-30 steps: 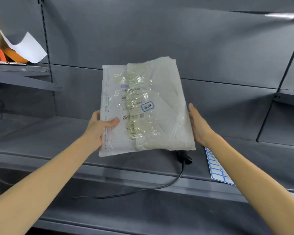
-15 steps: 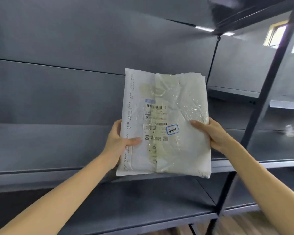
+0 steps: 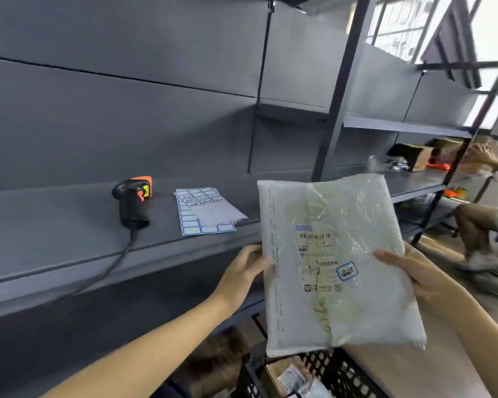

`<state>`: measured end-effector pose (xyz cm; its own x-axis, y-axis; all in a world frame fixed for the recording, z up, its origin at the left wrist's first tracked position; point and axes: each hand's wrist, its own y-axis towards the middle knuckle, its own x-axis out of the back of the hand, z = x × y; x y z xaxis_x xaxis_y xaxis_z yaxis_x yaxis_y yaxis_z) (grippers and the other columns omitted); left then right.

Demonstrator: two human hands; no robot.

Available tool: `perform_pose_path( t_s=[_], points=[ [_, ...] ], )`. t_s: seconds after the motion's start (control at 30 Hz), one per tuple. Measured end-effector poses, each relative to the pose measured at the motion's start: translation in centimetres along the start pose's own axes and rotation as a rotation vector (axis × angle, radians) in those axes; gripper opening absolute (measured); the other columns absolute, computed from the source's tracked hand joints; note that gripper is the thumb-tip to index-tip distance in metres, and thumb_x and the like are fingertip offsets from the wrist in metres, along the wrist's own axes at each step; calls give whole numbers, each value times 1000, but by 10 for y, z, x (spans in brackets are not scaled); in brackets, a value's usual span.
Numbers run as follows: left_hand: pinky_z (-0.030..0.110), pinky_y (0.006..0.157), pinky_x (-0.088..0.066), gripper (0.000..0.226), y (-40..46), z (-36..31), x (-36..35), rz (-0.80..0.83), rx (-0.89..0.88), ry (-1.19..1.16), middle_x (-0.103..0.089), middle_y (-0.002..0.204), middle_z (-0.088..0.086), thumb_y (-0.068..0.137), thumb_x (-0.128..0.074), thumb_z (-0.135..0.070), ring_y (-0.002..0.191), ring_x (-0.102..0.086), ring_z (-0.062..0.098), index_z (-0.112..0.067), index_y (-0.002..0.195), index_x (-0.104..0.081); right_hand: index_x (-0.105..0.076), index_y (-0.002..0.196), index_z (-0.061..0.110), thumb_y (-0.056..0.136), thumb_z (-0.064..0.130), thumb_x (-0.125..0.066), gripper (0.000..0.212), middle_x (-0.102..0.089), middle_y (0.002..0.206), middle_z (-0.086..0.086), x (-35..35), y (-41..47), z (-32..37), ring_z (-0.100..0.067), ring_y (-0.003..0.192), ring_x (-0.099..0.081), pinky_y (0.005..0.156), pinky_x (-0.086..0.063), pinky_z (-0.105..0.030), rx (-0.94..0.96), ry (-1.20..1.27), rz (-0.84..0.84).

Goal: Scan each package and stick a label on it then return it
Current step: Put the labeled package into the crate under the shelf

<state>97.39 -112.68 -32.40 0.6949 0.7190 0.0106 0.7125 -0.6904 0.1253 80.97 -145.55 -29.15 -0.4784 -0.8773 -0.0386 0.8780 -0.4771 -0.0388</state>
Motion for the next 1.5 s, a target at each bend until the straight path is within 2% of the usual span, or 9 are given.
perform_pose_path(
  t_s=[0.07,0.2,0.4,0.53,0.8,1.0,1.2,1.37,1.5],
  points=[
    [9,92,-33,30,1,25,-11,11,23,159,-54,129,-23,95,-52,-39,115,-48,-10,-35,125,-52,-62,118,16,77,9,-74,43,-64,120,-23,26,-5,-22,-45,101,-65,79,-54,-57,-64,-38,-27],
    [28,117,-13,52,4,74,-30,21,-18,599,-26,155,-13,99,-47,-37,144,-15,5,-29,148,-32,-62,120,18,76,14,-78,47,-64,120,-22,65,-9,-65,-45,102,-64,78,-55,-54,-217,-145,6],
    [26,117,8,56,-1,150,-58,41,-15,978,-12,160,-10,99,-36,-43,147,1,6,-30,151,-21,-63,118,11,76,13,-79,45,-69,110,-22,102,-2,-122,-43,94,-68,72,-57,-49,-407,-337,52],
    [29,118,12,57,-4,190,-70,75,44,1130,-11,161,-9,99,-33,-44,148,2,9,-29,152,-19,-63,111,0,74,9,-78,41,-68,104,-29,117,4,-165,-42,84,-68,70,-58,-48,-511,-419,102],
    [33,119,10,58,-12,244,-82,112,198,1250,-9,161,-6,99,-32,-43,148,3,11,-28,153,-17,-64,115,3,66,6,-82,53,-70,107,-23,126,35,-271,-41,95,-67,85,-53,-57,-690,-449,211],
    [34,119,9,58,-9,265,-77,107,234,1300,-12,161,-4,99,-31,-42,149,1,14,-25,153,-18,-61,117,-1,65,-2,-80,55,-69,110,-19,109,49,-341,-35,99,-66,92,-51,-54,-765,-422,311],
    [34,119,8,58,-3,281,-75,105,257,1362,-14,161,-2,99,-32,-41,149,-2,17,-23,153,-20,-61,109,9,68,17,-87,49,-64,105,-11,114,42,-397,-30,100,-61,91,-51,-44,-759,-767,218],
    [34,119,9,59,1,290,-77,119,280,1373,-10,161,-2,99,-31,-41,149,0,17,-23,153,-16,-34,141,7,73,35,-83,88,-52,130,-16,97,38,-419,-30,113,-53,83,-44,-31,-789,-1018,73],
    [32,118,12,60,1,294,-77,141,278,1364,-8,161,-2,99,-31,-41,149,2,16,-22,154,-14,-40,133,6,86,32,-70,62,-56,124,-15,70,30,-427,-28,104,-59,82,-52,-35,-763,-1157,18]
  ],
)
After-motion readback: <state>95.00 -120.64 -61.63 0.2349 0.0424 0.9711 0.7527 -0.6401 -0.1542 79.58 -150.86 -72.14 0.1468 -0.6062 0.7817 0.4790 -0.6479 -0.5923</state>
